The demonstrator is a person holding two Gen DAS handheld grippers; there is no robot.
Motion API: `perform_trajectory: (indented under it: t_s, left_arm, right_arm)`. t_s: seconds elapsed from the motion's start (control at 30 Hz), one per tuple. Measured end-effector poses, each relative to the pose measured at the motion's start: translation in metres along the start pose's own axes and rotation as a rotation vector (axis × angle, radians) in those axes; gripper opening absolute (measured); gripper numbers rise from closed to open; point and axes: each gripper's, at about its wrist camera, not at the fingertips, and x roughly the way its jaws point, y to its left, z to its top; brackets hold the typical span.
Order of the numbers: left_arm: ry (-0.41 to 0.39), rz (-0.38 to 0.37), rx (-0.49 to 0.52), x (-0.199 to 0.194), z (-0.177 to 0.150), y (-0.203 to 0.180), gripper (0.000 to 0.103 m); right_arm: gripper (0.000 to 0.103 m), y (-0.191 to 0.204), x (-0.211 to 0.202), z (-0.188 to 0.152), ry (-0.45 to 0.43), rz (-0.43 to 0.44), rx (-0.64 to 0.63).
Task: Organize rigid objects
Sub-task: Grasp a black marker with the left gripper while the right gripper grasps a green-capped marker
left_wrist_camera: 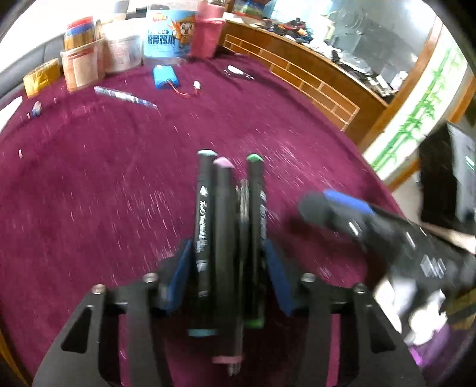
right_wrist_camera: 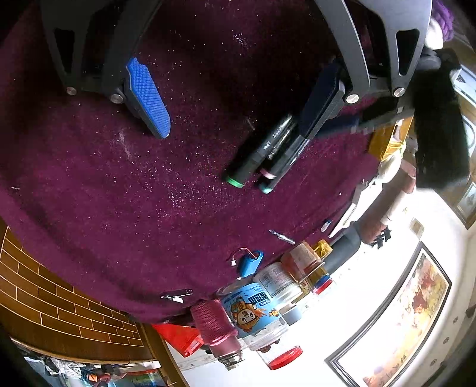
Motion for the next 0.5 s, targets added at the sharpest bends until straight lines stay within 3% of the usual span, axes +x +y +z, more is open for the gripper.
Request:
perform_trajectory:
  t_s: [0.13,0.33,0.5]
  left_arm:
    - [0.028,-0.002,0.022,-0.010,-0.016,-0.012,0.040]
    - [-0.092,-0.038,-0.161,-0.030,-0.008,0.015,0.040]
    - [-0.076,0.023,-0.124,-0.025,-0.011,0.008,0.040]
  right_arm:
    - [0.085,0.000,0.000,0.000,0.001,-0.001,0.000]
    - [0.085,0.001,0.001,0.000,0.000,0.000,0.000]
    - [0.085,0.000,0.001,0.000,0.000,0.001,0.001]
